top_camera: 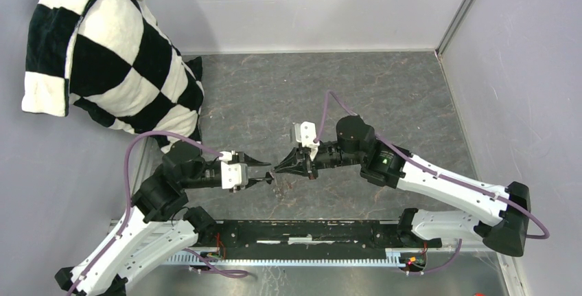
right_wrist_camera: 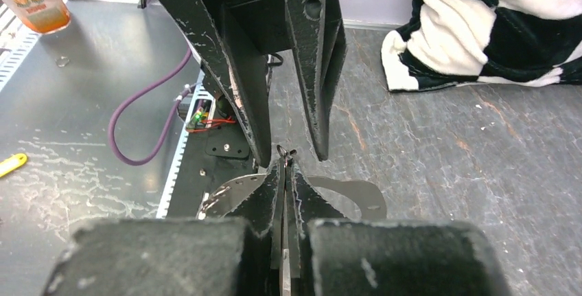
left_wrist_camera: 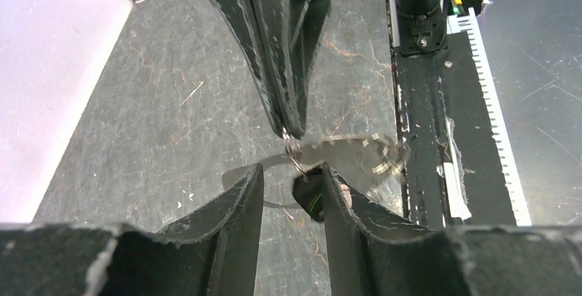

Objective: Put the keys on the keyring

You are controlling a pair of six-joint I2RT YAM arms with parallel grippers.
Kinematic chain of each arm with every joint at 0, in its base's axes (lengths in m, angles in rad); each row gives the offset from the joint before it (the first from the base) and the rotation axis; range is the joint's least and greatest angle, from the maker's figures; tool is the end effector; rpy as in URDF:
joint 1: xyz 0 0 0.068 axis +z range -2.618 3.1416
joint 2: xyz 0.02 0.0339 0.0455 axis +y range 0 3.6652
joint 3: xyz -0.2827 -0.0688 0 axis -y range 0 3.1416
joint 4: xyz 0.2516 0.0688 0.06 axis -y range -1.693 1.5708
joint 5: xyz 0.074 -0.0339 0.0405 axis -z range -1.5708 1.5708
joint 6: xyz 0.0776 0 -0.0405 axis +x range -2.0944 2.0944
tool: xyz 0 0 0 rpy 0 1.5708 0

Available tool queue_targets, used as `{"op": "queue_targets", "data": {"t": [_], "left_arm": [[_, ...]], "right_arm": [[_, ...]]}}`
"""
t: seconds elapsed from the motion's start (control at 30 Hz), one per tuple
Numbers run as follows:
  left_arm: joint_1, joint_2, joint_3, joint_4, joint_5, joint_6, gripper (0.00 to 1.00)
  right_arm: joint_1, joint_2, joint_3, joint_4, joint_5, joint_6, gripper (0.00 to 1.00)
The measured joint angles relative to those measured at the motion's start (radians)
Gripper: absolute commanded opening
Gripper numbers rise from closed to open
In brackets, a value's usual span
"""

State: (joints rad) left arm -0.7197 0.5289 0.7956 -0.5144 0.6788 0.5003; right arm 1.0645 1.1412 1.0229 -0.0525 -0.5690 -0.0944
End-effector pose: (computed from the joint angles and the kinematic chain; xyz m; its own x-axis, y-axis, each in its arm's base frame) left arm 0.0680 -0.1244 0.3474 0.3039 0.2301 -0.9245 0.9402 0.0840 0.3300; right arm 0.1072 0.2796 0.3767 0.0117 -0.1427 -0.9897 -0.9976 -0.0696 -0.0017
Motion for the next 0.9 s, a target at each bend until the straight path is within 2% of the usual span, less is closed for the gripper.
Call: {"op": "queue_targets", "data": {"t": [0.1,0.27,0.7,0.9], "left_arm": [[0.0,0.008,0.0,0.031,0.002,-0.009,0.4],[0.0,0.011,-0.001,0.053,0.003,-0.009,0.3],[0.0,-0.019,-0.002,0.019,0.028,0.062,0.32],[0.0,-0.019,-0.004,0.01,0.037,0.095,0.23]], "right_arm": [[0.0,-0.002,-0.04,0.062,-0.004,0.039,0.0],[0.0,-0.003,-0.074,0.135,-0.007,0.077,0.0],[0.0,-0.027,-0.105,0.216,-0.006,0.118,0.0],[0.0,-0.027,-0.105,0.22,-0.007,0.126,0.0]]}}
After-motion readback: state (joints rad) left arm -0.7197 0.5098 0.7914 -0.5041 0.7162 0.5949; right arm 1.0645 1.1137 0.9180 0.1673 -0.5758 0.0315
